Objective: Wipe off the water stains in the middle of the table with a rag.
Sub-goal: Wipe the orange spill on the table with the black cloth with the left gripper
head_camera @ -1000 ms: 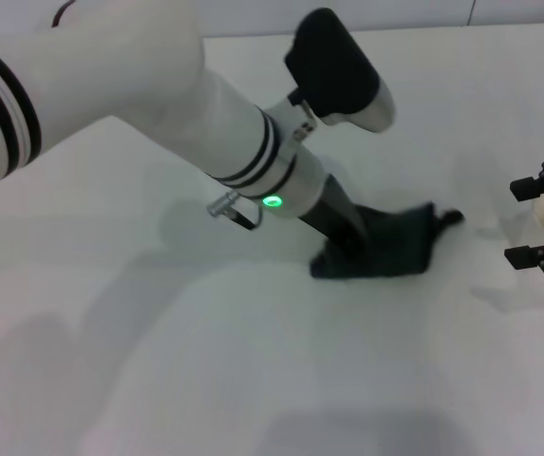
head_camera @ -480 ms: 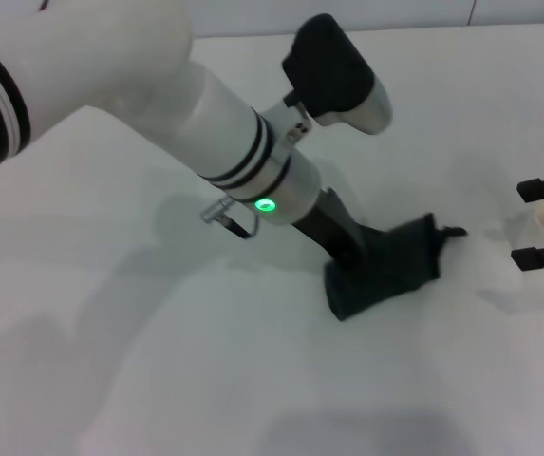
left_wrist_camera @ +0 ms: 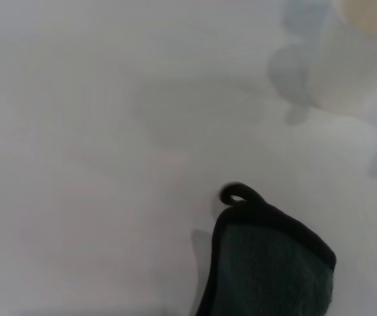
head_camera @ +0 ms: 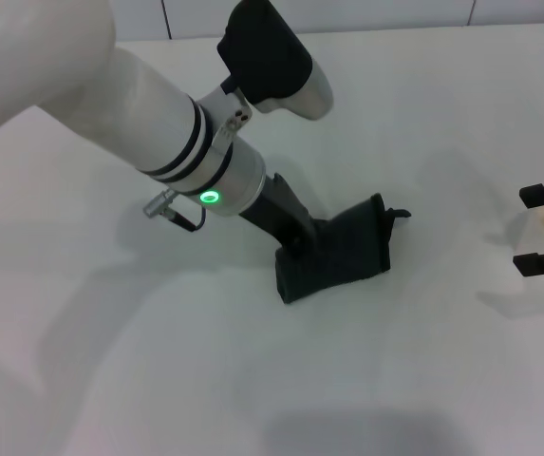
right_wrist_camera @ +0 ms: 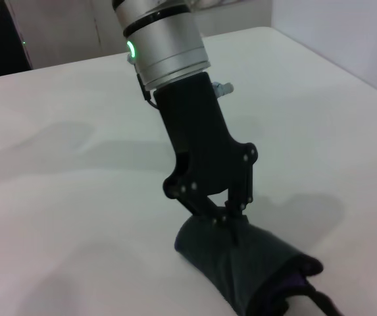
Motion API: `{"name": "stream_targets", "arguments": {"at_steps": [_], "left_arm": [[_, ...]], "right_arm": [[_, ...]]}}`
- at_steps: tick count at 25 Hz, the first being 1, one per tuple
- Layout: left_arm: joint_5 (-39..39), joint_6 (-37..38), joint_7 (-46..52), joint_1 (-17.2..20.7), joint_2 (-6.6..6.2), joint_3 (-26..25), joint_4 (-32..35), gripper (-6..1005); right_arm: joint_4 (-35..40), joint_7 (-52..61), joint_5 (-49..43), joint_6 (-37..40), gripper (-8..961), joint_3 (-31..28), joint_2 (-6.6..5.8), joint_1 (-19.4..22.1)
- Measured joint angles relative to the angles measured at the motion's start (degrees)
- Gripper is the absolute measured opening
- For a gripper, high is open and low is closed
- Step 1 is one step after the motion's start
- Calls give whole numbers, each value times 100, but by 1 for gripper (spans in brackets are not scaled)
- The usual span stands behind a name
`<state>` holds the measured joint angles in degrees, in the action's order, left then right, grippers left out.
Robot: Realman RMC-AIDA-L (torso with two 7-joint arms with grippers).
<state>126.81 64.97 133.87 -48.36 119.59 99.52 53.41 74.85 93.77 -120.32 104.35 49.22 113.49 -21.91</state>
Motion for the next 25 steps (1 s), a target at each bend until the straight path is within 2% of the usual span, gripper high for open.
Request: {"name": "stream_targets", "arguments": {"at_steps": [11, 16, 25], "left_arm": [[405, 505, 362, 160, -16, -66, 264, 138], [921, 652, 579, 431, -11, -86, 754, 140], [952, 905, 459, 831, -23, -443, 1208, 143]], "right_arm": [[12, 1, 3, 24, 855, 36, 34, 10], [12, 1, 1, 31, 856, 1, 33, 12], [7, 58, -3, 19, 855, -18, 12, 3]]}}
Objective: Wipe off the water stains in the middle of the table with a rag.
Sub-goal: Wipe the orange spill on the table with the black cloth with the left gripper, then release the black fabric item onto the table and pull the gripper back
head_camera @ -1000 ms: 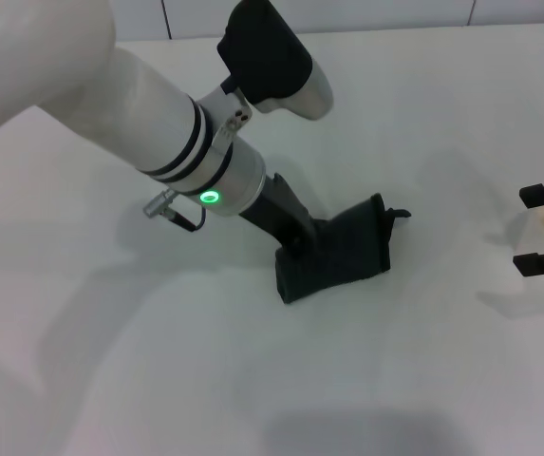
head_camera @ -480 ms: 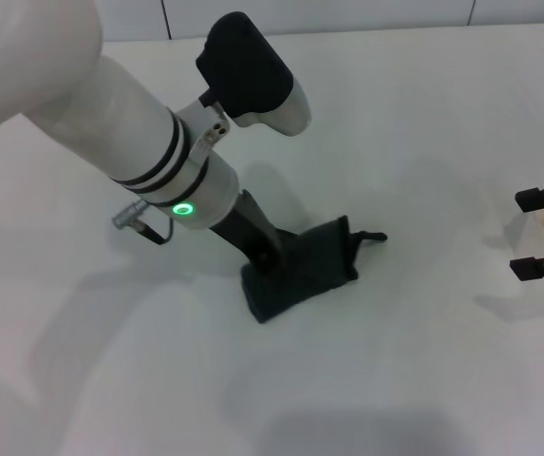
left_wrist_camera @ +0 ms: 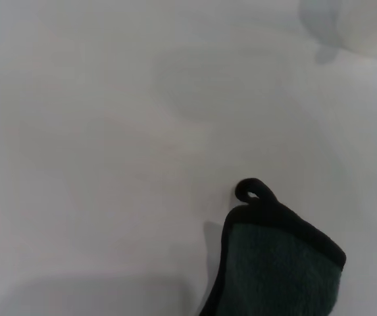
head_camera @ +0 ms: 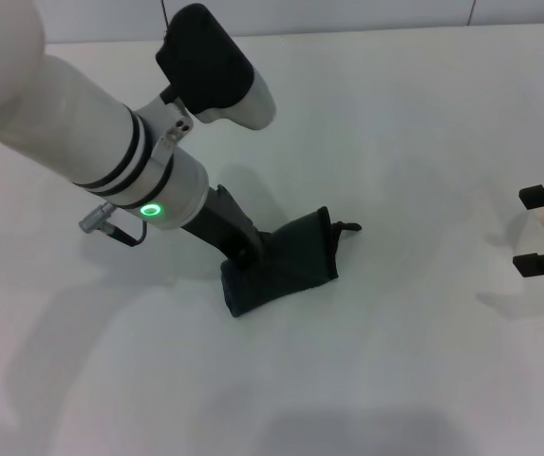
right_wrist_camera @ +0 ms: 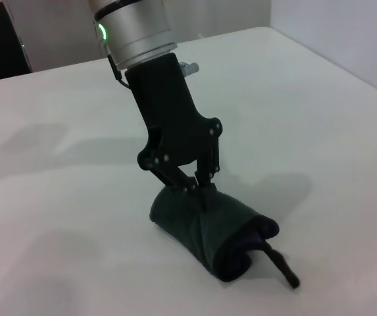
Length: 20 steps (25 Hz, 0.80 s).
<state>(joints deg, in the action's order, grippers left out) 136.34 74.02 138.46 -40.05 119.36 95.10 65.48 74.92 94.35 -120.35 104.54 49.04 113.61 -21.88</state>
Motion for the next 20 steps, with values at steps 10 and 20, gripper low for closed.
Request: {"name": "stream_targets", "arguments": {"at_steps": [10, 20], "left_arm": [[11, 84, -34, 189, -3, -348, 4, 236], [-292, 203, -603, 1100, -8, -941, 1055, 488]], "right_arm": [[-4, 4, -6, 2, 855, 10, 9, -16], [-9, 5, -7, 4, 856, 5, -1, 12]]}}
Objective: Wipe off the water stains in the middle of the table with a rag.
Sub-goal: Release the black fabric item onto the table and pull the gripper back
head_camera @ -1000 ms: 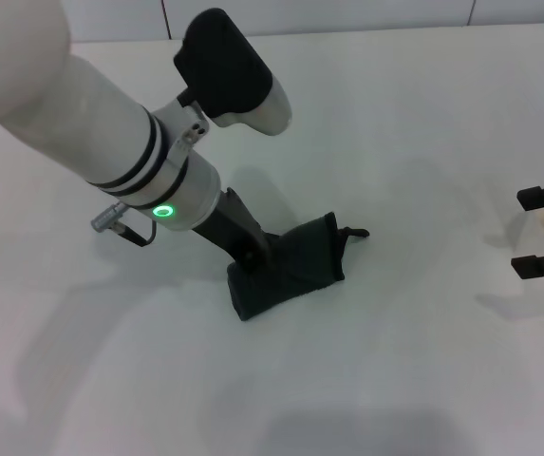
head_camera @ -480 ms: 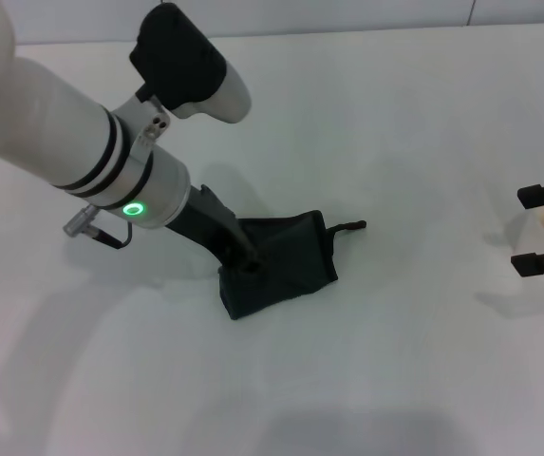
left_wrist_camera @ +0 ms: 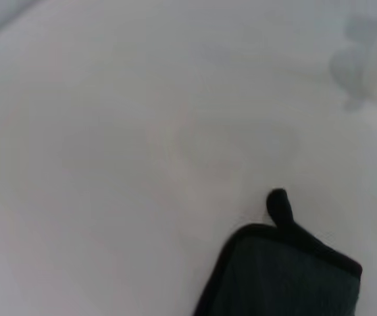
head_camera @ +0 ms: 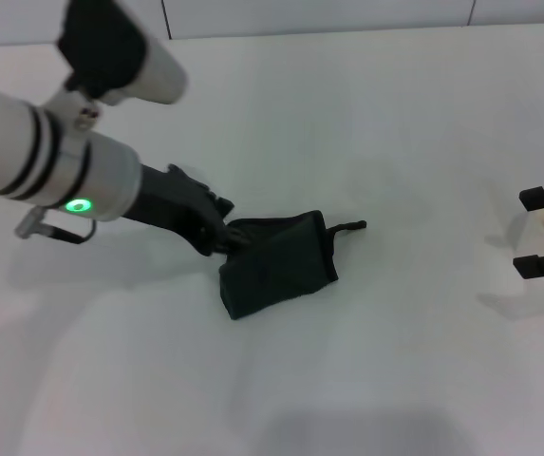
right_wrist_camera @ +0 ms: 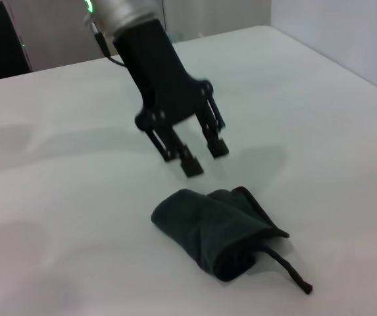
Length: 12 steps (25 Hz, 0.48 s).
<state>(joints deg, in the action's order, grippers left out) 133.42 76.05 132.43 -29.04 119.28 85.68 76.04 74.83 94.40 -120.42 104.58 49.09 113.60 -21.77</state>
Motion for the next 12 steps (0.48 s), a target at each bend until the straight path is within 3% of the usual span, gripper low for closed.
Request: {"name": "stream_targets", "arguments": {"at_steps": [7, 12], "left_arm": [[-874, 539, -1034, 649, -12, -764, 355, 488], [-1220, 986, -1582, 948, -15, -1037, 505, 488]], "right_arm": [[1, 9, 7, 14, 856, -5, -8, 6], [-15, 15, 6, 20, 855, -5, 1, 13]]}}
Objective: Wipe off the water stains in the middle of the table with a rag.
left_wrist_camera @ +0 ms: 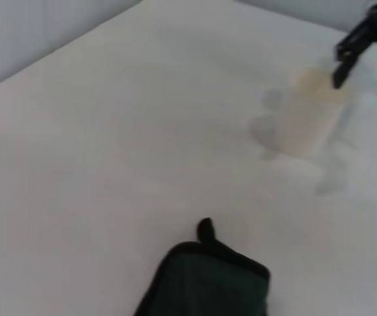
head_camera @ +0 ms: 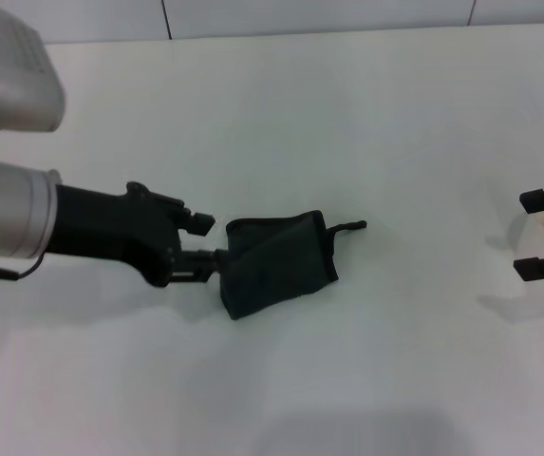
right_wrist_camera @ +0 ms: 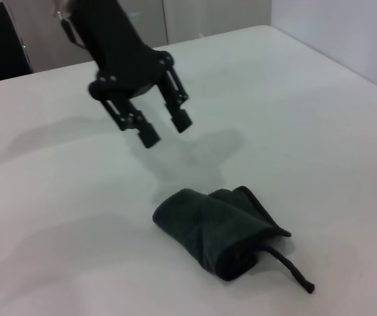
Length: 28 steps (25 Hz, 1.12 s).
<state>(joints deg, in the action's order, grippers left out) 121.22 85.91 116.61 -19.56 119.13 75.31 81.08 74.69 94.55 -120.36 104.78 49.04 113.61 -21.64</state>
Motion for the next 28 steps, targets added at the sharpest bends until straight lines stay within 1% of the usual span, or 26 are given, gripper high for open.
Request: {"name": "stream_targets", "arguments": {"at_steps": [4, 7, 11, 13, 16, 23, 28], "left_arm": [[-266, 356, -344, 213, 2, -167, 210, 488], [-339, 447, -436, 352, 4, -239, 358, 488], [-482, 706, -620, 402, 0, -504, 386, 488], [-610, 864, -830, 437, -1, -715, 349, 488], [-743, 1027, -1091, 500, -2, -900, 303, 488], [-761, 1156, -1437, 540, -4, -1005, 130, 488], [-763, 1162, -1490, 548, -4, -1028, 62, 488]], "right_arm": [[-14, 2, -1, 14, 855, -61, 13, 2], [-20, 2, -1, 31, 855, -87, 22, 2], [-26, 3, 1, 27, 856, -88, 23, 2], [-31, 3, 3, 14, 856, -88, 27, 2], [-33, 20, 10, 4, 856, -88, 29, 0], [-33, 55, 21, -4, 856, -88, 30, -7], [-33, 55, 26, -16, 856, -88, 46, -1]]}}
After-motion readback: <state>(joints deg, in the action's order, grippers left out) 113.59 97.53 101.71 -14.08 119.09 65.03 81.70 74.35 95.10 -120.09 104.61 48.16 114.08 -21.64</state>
